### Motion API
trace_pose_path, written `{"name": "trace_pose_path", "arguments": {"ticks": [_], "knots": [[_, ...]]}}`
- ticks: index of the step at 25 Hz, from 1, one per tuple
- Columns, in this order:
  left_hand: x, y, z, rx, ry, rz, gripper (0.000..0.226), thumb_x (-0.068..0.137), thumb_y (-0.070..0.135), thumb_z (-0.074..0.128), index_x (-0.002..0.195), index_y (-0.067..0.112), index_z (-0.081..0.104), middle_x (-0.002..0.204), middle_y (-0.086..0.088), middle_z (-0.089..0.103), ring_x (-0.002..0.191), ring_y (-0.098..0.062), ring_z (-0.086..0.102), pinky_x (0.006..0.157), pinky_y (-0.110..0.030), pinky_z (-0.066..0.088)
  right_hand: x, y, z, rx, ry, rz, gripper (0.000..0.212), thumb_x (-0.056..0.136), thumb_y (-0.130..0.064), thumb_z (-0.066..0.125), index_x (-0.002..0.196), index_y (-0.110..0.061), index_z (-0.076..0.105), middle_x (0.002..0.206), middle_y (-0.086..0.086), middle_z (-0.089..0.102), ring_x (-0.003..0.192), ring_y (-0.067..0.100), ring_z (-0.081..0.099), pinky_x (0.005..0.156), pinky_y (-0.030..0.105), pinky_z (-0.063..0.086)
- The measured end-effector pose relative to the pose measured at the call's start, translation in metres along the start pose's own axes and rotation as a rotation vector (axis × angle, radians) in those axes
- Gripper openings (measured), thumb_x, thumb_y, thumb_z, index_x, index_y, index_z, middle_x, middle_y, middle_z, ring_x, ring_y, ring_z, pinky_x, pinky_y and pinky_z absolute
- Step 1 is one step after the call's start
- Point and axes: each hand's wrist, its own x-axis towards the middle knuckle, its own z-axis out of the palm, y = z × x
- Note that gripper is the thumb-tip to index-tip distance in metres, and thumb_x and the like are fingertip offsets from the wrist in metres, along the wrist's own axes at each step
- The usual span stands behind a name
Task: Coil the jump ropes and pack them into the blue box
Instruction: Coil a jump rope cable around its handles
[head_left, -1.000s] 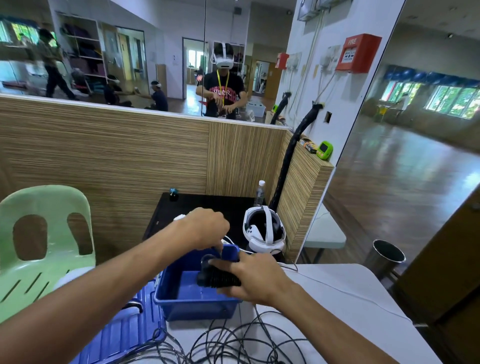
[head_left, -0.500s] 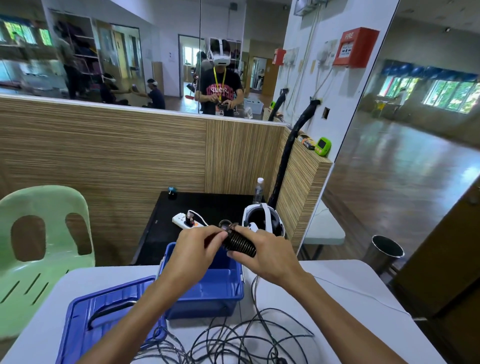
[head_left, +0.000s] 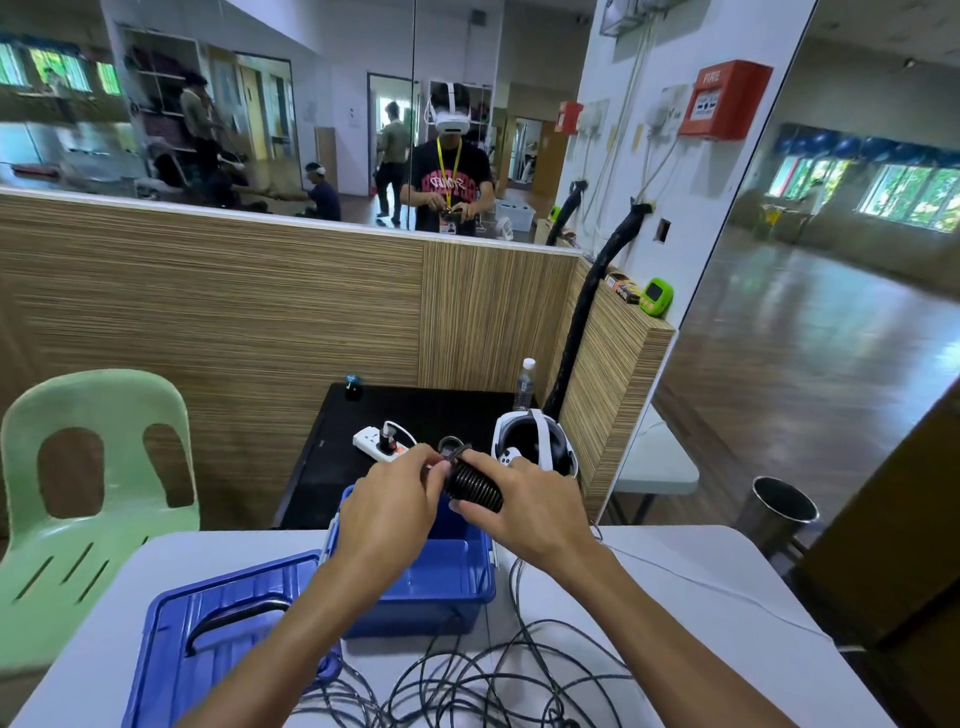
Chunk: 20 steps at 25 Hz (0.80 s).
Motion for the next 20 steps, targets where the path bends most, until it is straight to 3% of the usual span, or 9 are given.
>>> {"name": "trace_pose_path", "arguments": {"ticks": [3,7,9,13,20], "knots": [[-0.007,0.003,0.005,0.120,0.008,0.003,0.019,0.099,0.040,0.042,0.105,0.032,0.059,0.086,0.006,0.066,0.081,-0.020,0.062,0.060,-0.032,0.042,0.002,0.001,-0.002,0.024,-0.010,-0.010,0.055,0.085,-0.074,0.047,0.133,-0.048,0.041,0.098,-0.003,0.066,0.087,0.020,0.065,0.060,0.028,0.035],[-0.003,-0.007,0.010,-0.359,-0.118,-0.117,0.010,0.095,0.031,0.054,0.096,0.028,0.063,0.075,0.003,0.069,0.071,-0.018,0.064,0.065,-0.043,0.052,-0.003,0.000,-0.003,0.029,-0.027,-0.018,0.052,0.086,-0.073,0.047,0.128,-0.044,0.043,0.100,-0.006,0.068,0.089,0.016,0.065,0.062,0.028,0.034],[-0.004,-0.008,0.010,-0.420,-0.085,-0.139,0.007,0.095,0.028,0.056,0.091,0.027,0.062,0.072,-0.004,0.068,0.067,-0.022,0.062,0.063,-0.044,0.052,-0.001,0.001,-0.002,0.056,-0.020,0.013,0.054,0.084,-0.074,0.048,0.122,-0.036,0.042,0.096,-0.006,0.068,0.085,0.016,0.065,0.061,0.028,0.041],[-0.014,-0.006,0.015,-0.381,0.005,-0.091,0.006,0.095,0.032,0.055,0.090,0.029,0.058,0.064,0.003,0.062,0.058,-0.012,0.055,0.059,-0.042,0.050,0.004,0.003,0.003,0.090,-0.013,0.070,0.056,0.082,-0.076,0.048,0.112,-0.031,0.036,0.089,-0.007,0.067,0.075,0.017,0.065,0.059,0.031,0.050],[-0.005,-0.004,0.008,-0.221,0.039,0.016,0.009,0.095,0.039,0.053,0.095,0.033,0.059,0.070,0.011,0.065,0.065,-0.004,0.061,0.058,-0.037,0.054,0.001,0.003,-0.004,0.150,-0.017,0.055,0.054,0.088,-0.071,0.048,0.130,-0.042,0.031,0.100,-0.008,0.068,0.085,0.017,0.066,0.059,0.027,0.039]]}}
